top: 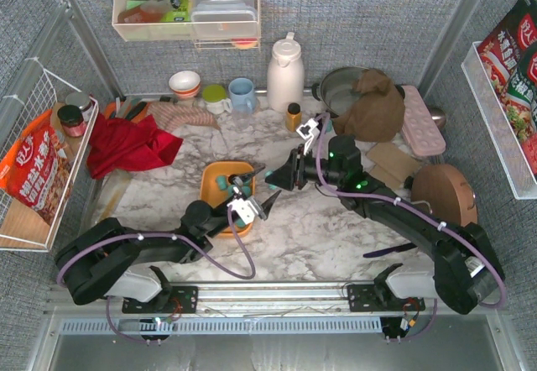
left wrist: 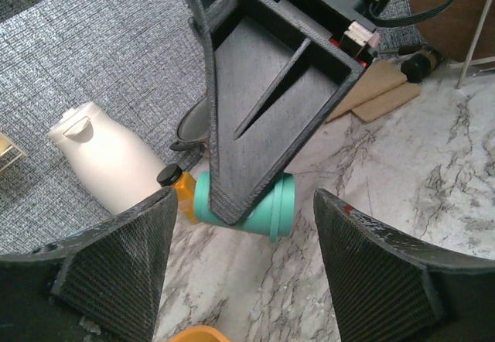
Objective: Mix the coffee capsules in the storage basket
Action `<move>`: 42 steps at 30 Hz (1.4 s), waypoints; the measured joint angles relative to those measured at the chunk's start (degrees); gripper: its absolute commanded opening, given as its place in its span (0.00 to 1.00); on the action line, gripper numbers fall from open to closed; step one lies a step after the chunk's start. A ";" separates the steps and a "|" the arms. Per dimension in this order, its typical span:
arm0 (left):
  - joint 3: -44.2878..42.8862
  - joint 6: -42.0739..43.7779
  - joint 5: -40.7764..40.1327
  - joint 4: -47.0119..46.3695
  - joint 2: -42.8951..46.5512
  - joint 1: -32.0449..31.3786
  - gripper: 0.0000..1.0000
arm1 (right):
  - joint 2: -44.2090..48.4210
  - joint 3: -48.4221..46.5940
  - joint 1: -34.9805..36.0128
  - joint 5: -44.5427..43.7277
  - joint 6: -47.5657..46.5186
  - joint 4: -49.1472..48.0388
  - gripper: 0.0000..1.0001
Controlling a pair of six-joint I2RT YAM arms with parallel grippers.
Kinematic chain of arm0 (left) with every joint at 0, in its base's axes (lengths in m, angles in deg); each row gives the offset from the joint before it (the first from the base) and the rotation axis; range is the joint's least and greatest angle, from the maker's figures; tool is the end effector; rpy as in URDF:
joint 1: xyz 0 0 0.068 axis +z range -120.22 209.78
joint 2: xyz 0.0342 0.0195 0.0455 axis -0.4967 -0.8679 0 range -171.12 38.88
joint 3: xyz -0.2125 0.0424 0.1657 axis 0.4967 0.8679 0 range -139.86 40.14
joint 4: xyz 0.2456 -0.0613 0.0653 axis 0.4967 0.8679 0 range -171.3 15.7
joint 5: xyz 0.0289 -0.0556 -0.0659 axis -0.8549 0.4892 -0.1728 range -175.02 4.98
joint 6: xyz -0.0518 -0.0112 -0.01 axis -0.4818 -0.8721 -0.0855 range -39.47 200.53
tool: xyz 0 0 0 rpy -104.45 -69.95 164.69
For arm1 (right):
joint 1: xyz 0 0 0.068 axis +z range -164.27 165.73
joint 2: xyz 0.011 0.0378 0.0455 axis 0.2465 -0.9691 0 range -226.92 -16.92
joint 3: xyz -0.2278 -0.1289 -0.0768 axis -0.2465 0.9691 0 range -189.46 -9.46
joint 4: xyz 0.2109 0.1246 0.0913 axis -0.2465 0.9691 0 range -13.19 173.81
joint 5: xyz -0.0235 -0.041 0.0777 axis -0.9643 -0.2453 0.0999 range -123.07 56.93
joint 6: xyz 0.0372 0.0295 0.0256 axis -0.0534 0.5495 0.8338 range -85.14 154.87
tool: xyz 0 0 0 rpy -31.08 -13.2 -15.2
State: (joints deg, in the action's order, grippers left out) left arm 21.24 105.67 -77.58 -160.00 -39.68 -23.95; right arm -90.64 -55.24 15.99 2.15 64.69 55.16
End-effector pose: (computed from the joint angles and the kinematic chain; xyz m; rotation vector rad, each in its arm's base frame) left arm 0.1421 -0.2014 0.2267 0.8840 0.8948 -0.5128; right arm 0.2427 0.1654 0.2937 -0.5086 1.7633 1.2767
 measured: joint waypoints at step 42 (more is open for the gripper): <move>-8.35 -44.98 -34.91 63.14 19.56 0.61 0.47 | -7.50 -11.37 -1.36 -51.47 -24.63 22.14 0.70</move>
State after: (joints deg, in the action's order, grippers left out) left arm 12.89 60.69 -112.48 -96.85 -20.12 -23.34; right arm -98.13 -66.61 14.64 -49.32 40.06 77.30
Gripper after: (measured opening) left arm 0.545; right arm 0.722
